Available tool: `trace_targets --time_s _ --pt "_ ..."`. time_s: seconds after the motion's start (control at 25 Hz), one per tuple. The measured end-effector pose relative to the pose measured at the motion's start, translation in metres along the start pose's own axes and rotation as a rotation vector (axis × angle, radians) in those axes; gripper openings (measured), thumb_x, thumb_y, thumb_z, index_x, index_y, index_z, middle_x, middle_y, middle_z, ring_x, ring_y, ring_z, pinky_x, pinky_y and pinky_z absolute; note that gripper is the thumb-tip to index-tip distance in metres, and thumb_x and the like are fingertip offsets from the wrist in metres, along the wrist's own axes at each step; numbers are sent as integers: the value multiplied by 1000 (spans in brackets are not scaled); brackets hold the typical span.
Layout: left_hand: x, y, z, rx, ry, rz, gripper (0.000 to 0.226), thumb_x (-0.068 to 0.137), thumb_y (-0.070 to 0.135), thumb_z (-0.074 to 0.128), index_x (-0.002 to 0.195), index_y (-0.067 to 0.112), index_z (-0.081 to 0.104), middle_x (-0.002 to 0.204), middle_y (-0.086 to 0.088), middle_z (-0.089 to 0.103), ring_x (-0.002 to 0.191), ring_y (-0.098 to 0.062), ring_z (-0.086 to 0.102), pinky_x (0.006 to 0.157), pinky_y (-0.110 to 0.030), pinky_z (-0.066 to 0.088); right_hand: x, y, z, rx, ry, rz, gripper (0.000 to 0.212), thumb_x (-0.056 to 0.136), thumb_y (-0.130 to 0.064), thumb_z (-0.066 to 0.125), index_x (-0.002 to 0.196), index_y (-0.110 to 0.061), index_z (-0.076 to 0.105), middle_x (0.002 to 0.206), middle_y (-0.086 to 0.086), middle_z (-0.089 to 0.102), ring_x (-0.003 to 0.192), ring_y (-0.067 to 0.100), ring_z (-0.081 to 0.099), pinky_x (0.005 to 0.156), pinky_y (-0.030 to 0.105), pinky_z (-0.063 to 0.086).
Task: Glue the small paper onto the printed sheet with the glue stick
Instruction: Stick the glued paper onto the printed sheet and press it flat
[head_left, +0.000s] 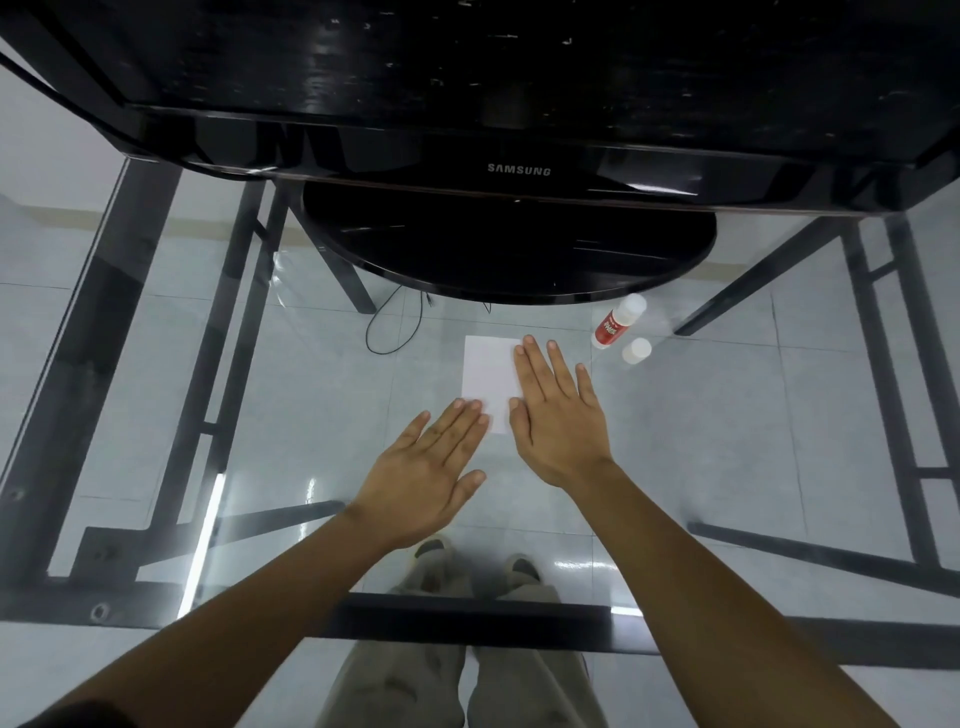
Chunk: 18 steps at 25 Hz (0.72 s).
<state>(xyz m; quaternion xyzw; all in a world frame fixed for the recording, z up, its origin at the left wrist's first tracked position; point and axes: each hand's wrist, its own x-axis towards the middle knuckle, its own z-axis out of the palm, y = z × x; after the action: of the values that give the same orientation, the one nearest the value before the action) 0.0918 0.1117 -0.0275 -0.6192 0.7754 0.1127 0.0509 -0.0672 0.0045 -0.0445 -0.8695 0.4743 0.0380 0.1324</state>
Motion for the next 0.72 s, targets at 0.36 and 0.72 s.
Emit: trace_targets --time_s 0.36,0.72 --pt "17 -12 -10 -7 -4 56 66 96 44 5 137 3 37 143 -14 41 133 -26 37 107 -44 30 -1 1 3 19 7 -8 56 97 -35 16 146 -19 -6 158 0 -4 144 19 -10 112 32 -13" --pt "44 -14 -11 -49 -15 -95 65 89 53 -6 142 16 -12 150 1 -13 136 -14 -22 112 -34 -10 -1 0 3 27 -1 -1 57 97 -37 16 146 -18 -7 158 1 -7 142 17 -15 111 32 -15"
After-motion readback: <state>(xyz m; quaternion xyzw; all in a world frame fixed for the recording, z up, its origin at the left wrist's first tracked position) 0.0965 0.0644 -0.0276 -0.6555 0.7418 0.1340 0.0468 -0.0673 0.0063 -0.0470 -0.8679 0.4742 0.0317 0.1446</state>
